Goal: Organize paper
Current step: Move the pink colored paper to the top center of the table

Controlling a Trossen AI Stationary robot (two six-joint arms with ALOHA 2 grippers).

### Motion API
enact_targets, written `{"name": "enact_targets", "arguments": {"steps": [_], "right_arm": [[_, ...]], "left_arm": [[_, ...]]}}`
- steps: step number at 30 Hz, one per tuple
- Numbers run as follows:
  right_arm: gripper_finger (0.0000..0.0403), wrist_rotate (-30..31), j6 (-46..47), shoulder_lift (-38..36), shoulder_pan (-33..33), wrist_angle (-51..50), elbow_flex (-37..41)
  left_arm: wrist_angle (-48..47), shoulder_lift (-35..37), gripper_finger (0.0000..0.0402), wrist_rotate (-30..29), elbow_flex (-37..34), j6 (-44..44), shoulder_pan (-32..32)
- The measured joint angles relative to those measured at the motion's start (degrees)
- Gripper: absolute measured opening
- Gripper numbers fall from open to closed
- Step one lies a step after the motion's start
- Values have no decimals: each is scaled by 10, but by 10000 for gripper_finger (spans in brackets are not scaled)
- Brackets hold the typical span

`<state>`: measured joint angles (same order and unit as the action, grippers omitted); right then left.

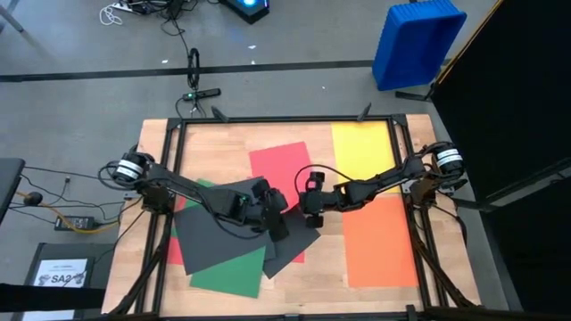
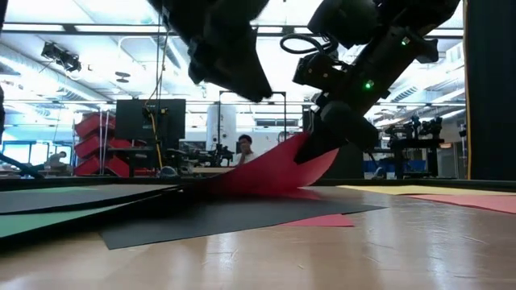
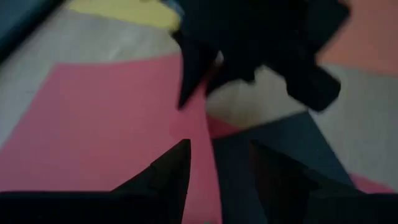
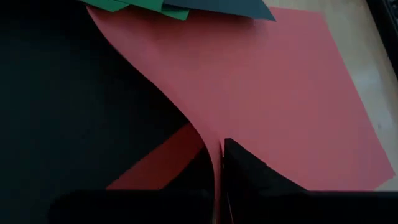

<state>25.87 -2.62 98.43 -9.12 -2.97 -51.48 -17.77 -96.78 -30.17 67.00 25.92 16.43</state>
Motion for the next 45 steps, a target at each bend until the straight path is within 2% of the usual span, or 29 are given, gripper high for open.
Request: {"name": "enact_targets", "arguments": {"steps": [4, 11, 16, 22, 25, 32, 36, 42, 45], "right_arm": [[0, -2, 11, 0, 9, -16, 0], [0, 1, 16, -15, 11, -36, 0], [0, 45, 20, -46, 19, -97, 0], [0, 43, 18, -65, 45, -133, 0], [0, 12, -18, -65, 54, -150, 0], [0, -11, -111, -62, 56, -145, 3], [0, -39, -141, -62, 56, -140, 3], [0, -36, -181, -62, 61, -148, 3], [0, -30, -181, -62, 74, -147, 3]], "left_arm": [[15, -30, 170, 18, 0, 2, 9], [17, -64, 217, 0, 0, 16, 7], [18, -68, 239, -4, 0, 18, 5], [14, -60, 241, -7, 6, 17, 8], [17, -60, 241, -7, 14, 15, 11], [17, -59, 241, -4, 15, 18, 22], [18, -59, 241, 19, 15, 21, 30], [26, -77, 241, 58, 16, 15, 32], [62, -97, 241, 89, 15, -1, 32]]}}
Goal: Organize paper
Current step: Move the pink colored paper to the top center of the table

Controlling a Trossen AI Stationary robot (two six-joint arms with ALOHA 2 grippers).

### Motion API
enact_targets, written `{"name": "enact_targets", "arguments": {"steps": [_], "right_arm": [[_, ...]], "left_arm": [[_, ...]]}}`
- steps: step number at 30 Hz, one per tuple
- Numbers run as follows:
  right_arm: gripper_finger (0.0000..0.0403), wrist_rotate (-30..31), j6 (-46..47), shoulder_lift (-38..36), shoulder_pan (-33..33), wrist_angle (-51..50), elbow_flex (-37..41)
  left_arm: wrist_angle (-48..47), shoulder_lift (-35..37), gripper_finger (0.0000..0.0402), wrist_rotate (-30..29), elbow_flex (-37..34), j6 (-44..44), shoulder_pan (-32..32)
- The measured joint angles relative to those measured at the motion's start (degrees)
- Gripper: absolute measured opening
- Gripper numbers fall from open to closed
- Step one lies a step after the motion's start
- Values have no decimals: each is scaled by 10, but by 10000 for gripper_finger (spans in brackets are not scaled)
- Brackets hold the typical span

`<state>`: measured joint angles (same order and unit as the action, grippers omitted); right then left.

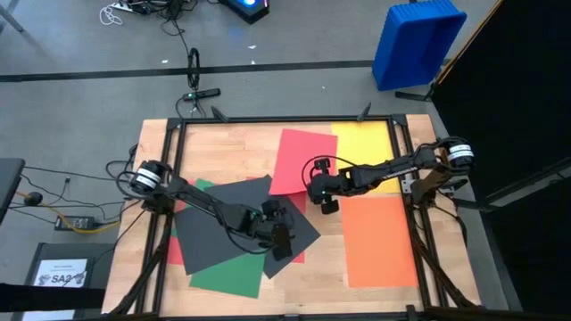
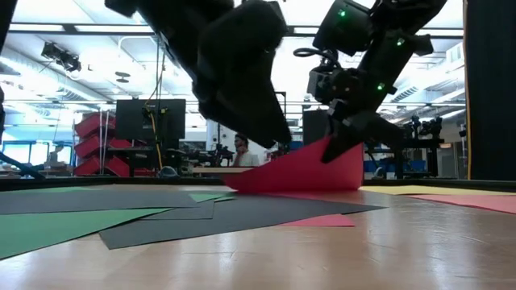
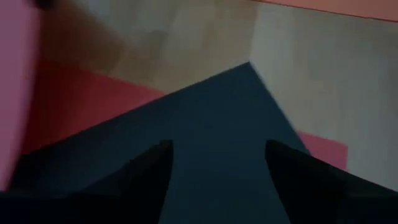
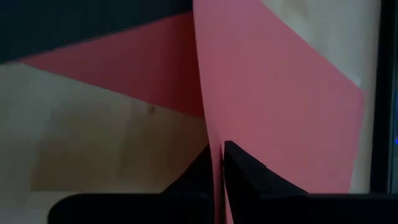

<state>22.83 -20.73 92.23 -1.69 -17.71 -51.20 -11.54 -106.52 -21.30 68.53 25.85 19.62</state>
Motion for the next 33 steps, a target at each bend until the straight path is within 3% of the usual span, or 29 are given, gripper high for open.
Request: {"name": "enact_targets", "arguments": {"steps": [9, 17, 25, 33], "right_arm": [[0, -2, 0, 0, 26, 15, 0], [0, -4, 3, 0, 26, 18, -1], [0, -1, 11, 0, 24, 28, -1], [0, -4, -36, 0, 11, 37, -2]], "left_arm": [[32, -41, 217, 20, 34, -34, -4], [15, -84, 165, 72, 42, -14, -20], [-93, -81, 104, 93, 44, 47, -28], [-92, -79, 52, 136, 43, 57, -28]]}}
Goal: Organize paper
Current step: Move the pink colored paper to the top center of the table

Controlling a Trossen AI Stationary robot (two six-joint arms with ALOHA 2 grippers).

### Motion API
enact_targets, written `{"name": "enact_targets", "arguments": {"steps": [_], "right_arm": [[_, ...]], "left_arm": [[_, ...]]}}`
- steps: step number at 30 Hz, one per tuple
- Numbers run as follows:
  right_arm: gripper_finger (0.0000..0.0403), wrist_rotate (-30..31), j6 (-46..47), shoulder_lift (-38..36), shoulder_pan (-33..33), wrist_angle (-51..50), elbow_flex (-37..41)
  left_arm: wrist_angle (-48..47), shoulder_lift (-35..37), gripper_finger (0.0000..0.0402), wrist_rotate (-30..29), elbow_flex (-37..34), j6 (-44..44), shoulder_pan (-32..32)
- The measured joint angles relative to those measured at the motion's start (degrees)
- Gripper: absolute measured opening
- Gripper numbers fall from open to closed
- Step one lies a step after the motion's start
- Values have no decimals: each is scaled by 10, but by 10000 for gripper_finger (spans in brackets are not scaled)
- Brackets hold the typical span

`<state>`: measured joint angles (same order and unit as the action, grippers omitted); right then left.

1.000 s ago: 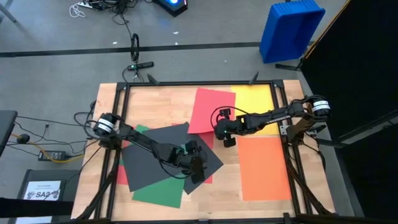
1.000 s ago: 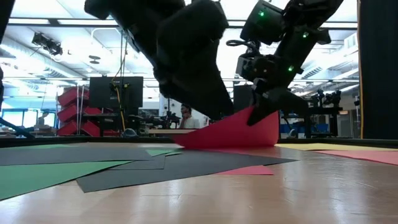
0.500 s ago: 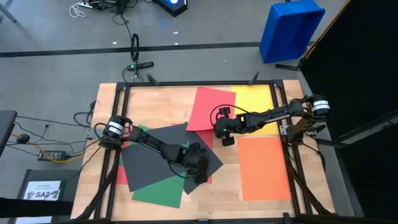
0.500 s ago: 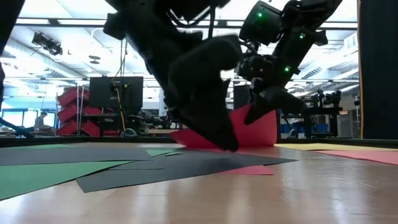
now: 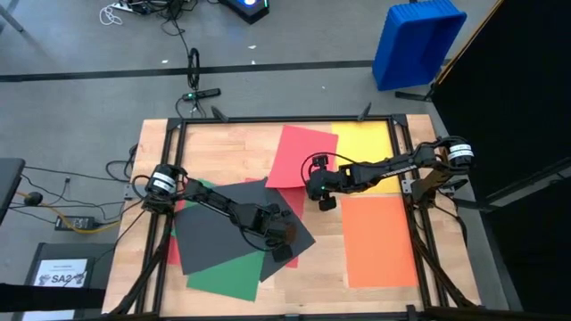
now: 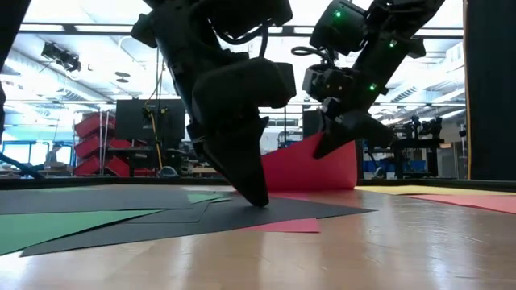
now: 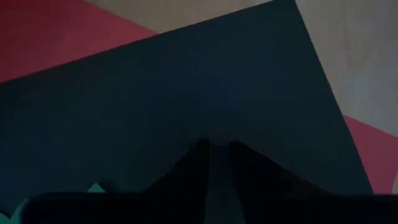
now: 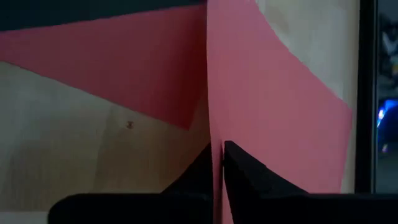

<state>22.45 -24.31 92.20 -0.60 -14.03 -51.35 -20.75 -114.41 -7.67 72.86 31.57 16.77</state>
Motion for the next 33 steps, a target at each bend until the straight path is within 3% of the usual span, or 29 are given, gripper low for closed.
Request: {"name": "enact_targets", "arguments": {"steps": [6, 12, 21, 23, 26, 29, 33], "right_arm": [[0, -2, -30, 0, -9, -4, 0], [0, -2, -30, 0, -9, -13, 0], [0, -2, -28, 0, -8, -9, 0], [0, -2, -28, 0, -7, -5, 0], [0, -1, -30, 0, -3, 3, 0], [0, 15, -31, 0, 4, 16, 0], [0, 43, -31, -1, 16, 20, 0]], "left_arm": [[-13, 2, 35, 8, 7, 8, 0], [-145, 0, 35, 37, 67, 41, -9], [-244, 1, 35, 86, 115, 66, -9], [-270, 0, 35, 75, 134, 64, -9], [-277, 1, 35, 8, 171, 42, -9], [-225, 2, 35, -37, 189, -4, -11], [-161, -10, 35, -39, 188, -54, -28]]}}
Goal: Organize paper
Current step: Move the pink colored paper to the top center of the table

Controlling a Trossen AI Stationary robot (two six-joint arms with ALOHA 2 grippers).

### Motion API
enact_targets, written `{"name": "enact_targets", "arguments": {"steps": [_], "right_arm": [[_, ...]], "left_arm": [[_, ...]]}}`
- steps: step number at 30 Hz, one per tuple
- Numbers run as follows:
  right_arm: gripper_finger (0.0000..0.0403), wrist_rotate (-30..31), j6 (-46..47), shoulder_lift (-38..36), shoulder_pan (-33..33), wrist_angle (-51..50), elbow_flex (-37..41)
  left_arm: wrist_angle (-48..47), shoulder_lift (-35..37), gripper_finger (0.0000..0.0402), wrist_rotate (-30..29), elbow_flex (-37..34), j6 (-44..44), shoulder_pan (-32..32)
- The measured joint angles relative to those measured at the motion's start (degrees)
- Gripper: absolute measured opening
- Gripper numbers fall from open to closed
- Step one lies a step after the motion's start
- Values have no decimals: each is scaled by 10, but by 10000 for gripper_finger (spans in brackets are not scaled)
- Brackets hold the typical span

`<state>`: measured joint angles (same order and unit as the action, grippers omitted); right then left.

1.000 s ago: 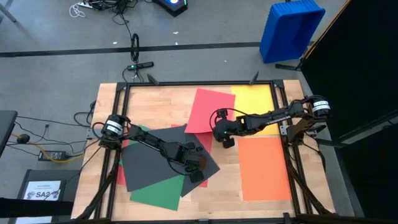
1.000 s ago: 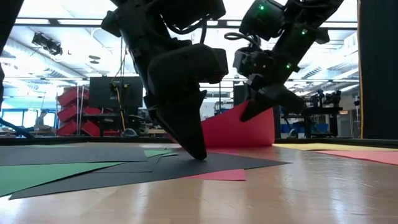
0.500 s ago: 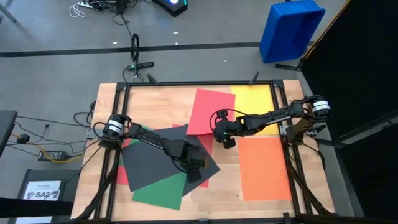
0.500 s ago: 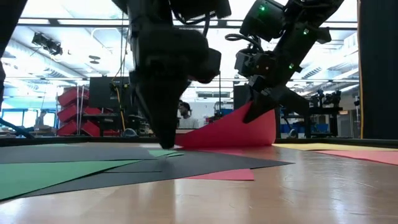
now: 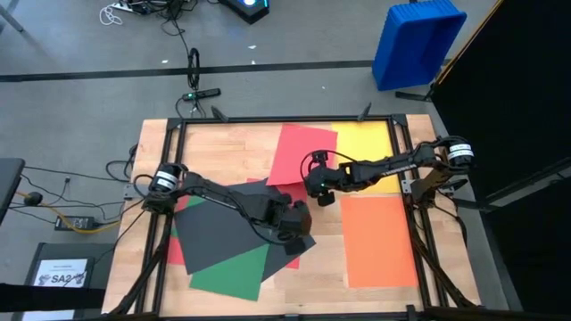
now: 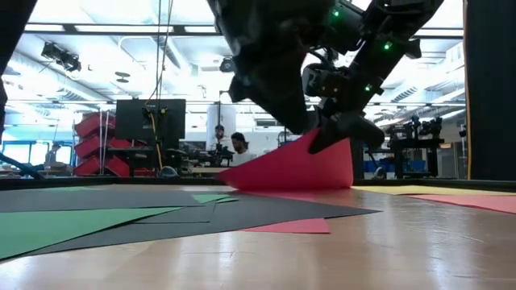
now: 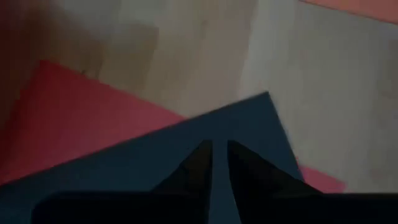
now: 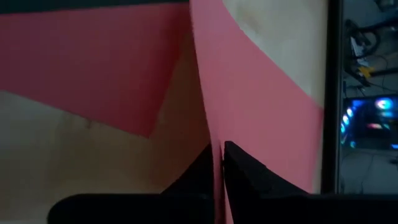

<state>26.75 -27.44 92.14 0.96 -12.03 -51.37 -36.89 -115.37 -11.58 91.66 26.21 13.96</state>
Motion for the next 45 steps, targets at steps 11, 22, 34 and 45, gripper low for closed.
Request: {"name": "enact_targets", "arguments": {"steps": [11, 22, 34, 45], "right_arm": [[0, 4, 3, 0, 8, -2, 0], [0, 2, 4, 0, 8, 0, 0], [0, -1, 5, 0, 6, 0, 0], [0, -50, -57, 0, -8, 0, 0]], "left_arm": [[2, -73, 35, -15, -2, -39, -70], [-83, -77, 35, -21, 0, -20, -92], [-291, -77, 35, -54, -1, 28, -92], [-332, 53, 15, -176, 0, 103, -41]]}}
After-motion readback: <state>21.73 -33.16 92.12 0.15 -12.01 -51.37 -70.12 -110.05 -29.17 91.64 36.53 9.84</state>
